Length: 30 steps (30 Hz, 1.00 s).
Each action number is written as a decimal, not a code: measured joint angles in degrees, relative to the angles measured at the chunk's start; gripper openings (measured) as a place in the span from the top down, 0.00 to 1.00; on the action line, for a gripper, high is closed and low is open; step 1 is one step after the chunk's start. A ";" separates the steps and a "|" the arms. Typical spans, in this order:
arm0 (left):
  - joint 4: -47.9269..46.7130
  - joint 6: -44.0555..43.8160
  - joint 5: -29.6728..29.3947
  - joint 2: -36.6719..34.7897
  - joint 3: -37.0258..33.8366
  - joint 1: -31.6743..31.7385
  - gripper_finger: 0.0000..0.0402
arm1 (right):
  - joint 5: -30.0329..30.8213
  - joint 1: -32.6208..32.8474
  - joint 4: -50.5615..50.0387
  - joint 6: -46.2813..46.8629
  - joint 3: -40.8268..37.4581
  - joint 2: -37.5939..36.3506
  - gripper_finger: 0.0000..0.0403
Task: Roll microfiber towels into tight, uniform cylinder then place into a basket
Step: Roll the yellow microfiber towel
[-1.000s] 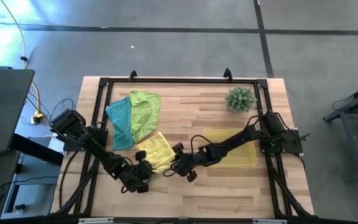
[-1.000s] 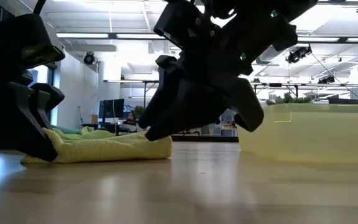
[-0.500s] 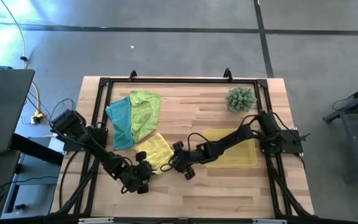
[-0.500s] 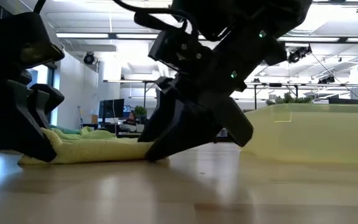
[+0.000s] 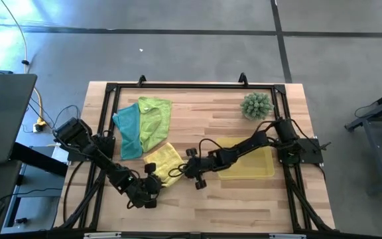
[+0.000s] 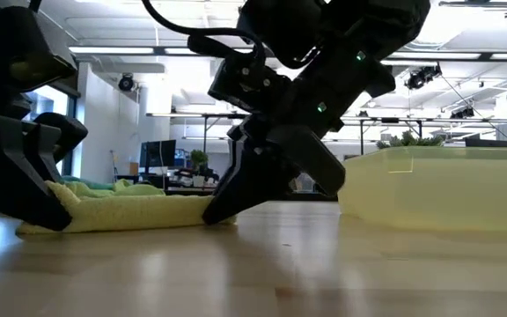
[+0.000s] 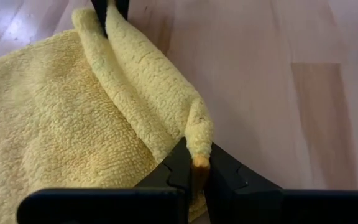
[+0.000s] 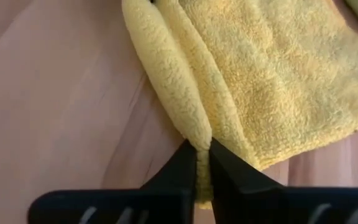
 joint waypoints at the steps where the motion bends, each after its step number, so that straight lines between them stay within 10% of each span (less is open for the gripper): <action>1: -0.18 0.37 -0.13 -0.16 -0.02 0.00 0.96 | -0.87 -0.07 -0.40 2.35 0.00 0.02 0.96; 18: 0.38 -15.66 8.56 -6.51 -0.05 -0.09 0.81 | -36.61 -4.06 -5.11 40.00 4.11 0.55 1.00; 30: 9.94 -3.87 6.45 -7.73 0.02 -1.75 0.74 | -36.38 -8.73 -7.85 46.86 4.52 1.42 1.00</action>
